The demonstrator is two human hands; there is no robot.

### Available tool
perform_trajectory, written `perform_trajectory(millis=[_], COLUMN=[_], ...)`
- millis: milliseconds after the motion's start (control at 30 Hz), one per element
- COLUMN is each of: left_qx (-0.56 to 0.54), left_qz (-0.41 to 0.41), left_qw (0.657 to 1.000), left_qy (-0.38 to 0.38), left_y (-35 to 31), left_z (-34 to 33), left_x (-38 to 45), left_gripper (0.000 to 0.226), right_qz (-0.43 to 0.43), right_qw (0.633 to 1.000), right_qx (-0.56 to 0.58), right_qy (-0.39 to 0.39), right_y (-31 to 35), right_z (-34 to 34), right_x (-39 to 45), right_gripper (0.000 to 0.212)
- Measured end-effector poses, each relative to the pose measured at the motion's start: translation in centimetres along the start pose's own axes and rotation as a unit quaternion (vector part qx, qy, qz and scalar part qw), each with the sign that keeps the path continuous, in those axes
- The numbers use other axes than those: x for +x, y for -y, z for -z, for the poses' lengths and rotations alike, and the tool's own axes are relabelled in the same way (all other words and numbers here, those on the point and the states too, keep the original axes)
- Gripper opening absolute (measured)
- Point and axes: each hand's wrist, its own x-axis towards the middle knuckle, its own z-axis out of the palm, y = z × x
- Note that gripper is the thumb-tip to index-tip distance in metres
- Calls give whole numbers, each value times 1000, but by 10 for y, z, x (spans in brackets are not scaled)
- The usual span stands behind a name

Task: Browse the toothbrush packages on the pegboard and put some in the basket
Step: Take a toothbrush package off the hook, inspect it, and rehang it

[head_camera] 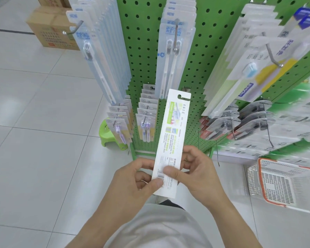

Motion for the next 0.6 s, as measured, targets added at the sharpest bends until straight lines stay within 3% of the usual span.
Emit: perform_trajectory(millis=[167,300,500,600], left_qx=[30,56,51,63], left_qz=[12,-37,-41,-64], left_qw=[999,998,997,995], left_qy=[18,-3,-36,-36], left_y=[2,0,-3,-9], left_z=[-2,-3,0,0], left_x=[-1,2,12,14], left_gripper=[29,56,48,65], right_qz=[-9,-16,-29,-24], right_qw=[999,1000,998,996], right_qx=[34,12,7,-19], right_qy=[-27,-2,57,87], right_y=[3,7,12,11], right_z=[-4,-5,-4,-4], right_x=[0,0,-3,-5], right_gripper=[24,25,25,30])
